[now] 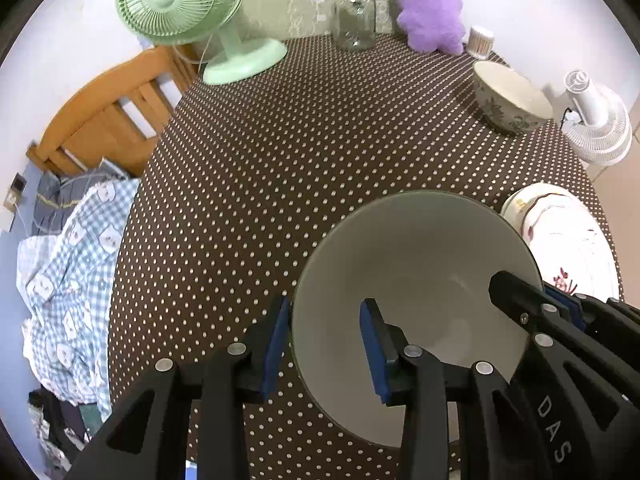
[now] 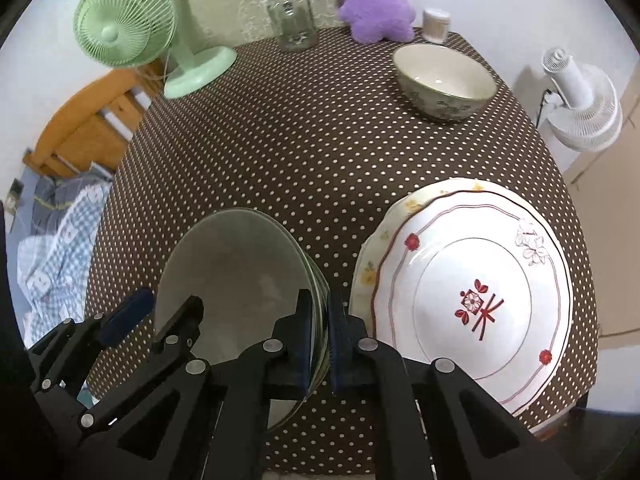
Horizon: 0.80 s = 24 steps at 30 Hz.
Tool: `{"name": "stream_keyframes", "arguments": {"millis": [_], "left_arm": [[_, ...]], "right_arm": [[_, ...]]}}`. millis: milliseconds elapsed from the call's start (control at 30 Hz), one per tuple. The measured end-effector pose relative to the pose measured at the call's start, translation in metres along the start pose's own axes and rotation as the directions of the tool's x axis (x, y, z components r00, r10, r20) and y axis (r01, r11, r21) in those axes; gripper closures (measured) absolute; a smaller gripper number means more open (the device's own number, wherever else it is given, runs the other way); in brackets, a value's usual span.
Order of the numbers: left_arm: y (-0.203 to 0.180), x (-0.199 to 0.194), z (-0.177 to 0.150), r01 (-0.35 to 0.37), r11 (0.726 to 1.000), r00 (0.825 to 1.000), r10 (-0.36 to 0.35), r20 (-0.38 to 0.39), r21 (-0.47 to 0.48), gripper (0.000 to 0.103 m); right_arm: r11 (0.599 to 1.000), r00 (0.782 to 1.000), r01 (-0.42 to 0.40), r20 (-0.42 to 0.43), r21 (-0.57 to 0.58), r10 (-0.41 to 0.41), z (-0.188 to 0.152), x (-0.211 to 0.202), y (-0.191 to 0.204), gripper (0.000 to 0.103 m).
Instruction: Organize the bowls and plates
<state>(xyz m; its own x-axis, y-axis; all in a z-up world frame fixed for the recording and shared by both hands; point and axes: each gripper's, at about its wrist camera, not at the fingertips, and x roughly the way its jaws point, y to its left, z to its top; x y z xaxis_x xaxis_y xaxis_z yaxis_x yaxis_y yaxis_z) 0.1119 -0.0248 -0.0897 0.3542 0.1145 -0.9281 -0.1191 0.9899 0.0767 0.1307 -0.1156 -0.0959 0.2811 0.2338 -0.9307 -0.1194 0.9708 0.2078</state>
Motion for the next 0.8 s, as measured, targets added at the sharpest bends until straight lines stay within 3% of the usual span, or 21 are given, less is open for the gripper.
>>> {"name": "stream_keyframes", "arguments": {"millis": [467, 667, 800], "left_arm": [[0.001, 0.006, -0.001, 0.042, 0.999, 0.999, -0.042, -0.018, -0.026, 0.061], [0.007, 0.013, -0.003, 0.119, 0.993, 0.992, -0.119, -0.033, -0.018, 0.055], [0.014, 0.019, -0.007, 0.173, 0.985, 0.983, -0.173, -0.056, -0.014, 0.054]], "right_arm": [[0.999, 1.0, 0.026, 0.005, -0.046, -0.026, 0.001, 0.005, 0.003, 0.094], [0.997, 0.998, 0.065, 0.024, -0.032, -0.065, -0.001, 0.004, 0.007, 0.091], [0.994, 0.994, 0.108, 0.011, 0.006, -0.108, -0.005, 0.008, 0.008, 0.082]]}}
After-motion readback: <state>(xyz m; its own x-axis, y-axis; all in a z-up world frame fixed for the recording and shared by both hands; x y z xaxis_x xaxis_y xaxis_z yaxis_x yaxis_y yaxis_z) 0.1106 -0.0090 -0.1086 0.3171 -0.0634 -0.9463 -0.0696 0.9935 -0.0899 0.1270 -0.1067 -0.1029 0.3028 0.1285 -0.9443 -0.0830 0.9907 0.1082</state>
